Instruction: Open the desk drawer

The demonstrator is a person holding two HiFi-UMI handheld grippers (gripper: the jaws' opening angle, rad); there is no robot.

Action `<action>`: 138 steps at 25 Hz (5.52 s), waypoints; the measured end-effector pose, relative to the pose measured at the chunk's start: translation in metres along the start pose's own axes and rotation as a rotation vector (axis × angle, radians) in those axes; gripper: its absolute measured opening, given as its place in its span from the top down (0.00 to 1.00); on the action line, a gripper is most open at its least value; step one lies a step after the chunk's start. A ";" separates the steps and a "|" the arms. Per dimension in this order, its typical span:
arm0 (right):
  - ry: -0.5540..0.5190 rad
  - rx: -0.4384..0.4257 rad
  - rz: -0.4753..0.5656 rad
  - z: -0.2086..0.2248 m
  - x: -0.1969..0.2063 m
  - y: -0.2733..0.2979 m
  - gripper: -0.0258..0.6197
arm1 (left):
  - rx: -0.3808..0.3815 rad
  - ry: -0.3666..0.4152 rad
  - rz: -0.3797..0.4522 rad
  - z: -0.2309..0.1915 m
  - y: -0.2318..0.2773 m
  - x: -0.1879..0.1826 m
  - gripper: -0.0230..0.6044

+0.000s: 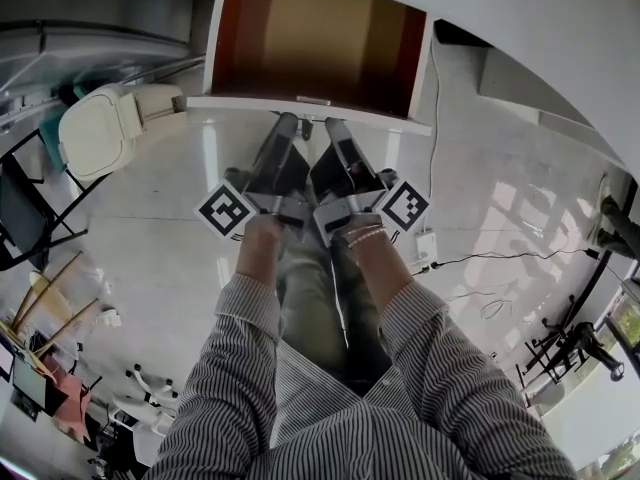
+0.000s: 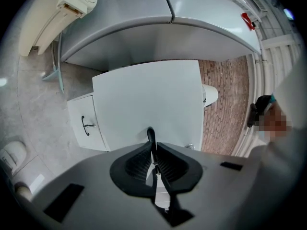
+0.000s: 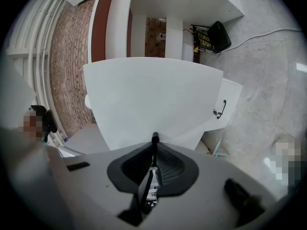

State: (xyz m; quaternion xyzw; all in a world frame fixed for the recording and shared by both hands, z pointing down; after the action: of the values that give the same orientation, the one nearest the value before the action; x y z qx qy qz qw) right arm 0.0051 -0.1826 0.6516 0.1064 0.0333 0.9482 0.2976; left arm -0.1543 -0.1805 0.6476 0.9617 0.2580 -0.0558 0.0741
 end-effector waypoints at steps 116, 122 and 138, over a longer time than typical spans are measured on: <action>-1.040 -0.187 -0.194 -0.403 -0.099 -0.083 0.93 | -0.006 0.814 -0.241 0.392 -0.050 0.109 0.94; -1.201 -0.149 -0.128 -0.432 -0.100 -0.078 0.93 | 0.027 1.019 -0.207 0.424 -0.049 0.097 0.94; -1.379 -0.107 -0.094 -0.460 -0.083 -0.059 0.93 | 0.086 1.295 -0.145 0.459 -0.041 0.088 0.94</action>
State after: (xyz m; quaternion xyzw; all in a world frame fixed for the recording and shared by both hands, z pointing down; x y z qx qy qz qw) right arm 0.0024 -0.1813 0.1806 0.6682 -0.2058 0.6507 0.2962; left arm -0.1310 -0.1811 0.1785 0.7830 0.3122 0.5198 -0.1389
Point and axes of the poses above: the fingertips, and each gripper's own axes: y forward along the fingers, z to its right, x out of its underside, the point moved 8 cm from there along -y, backward along the fingers, and after that the axes turned 12 degrees about -y, right-handed, at the moved point
